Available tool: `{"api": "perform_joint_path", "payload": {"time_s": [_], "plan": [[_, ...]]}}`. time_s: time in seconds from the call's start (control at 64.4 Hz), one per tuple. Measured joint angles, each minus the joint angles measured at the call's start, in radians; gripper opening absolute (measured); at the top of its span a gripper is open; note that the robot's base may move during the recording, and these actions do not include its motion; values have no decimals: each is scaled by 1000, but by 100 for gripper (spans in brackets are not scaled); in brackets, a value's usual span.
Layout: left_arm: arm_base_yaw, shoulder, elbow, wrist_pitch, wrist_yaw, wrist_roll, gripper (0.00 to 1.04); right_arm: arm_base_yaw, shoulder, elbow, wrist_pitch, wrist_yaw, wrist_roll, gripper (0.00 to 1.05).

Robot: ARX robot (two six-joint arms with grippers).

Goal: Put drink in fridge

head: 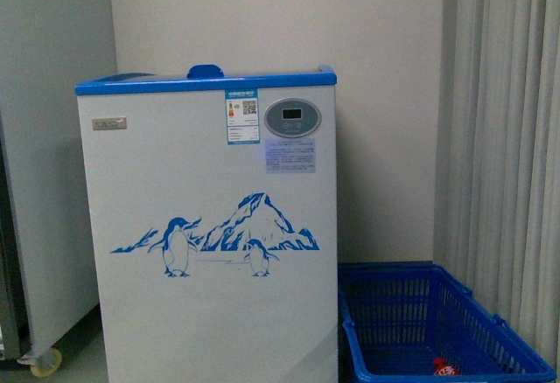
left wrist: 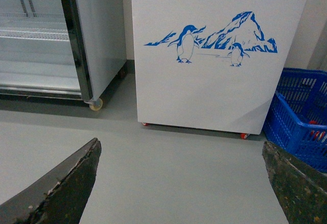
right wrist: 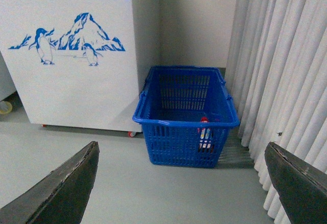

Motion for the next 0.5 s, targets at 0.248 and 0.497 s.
{"api": "perform_joint_path", "payload": {"time_s": [0.248, 0.497], "plan": [[0, 0, 0, 0, 0, 0, 97, 0, 0, 0, 0, 0, 0, 97], [0, 0, 0, 0, 0, 0, 97, 0, 0, 0, 0, 0, 0, 97]]}}
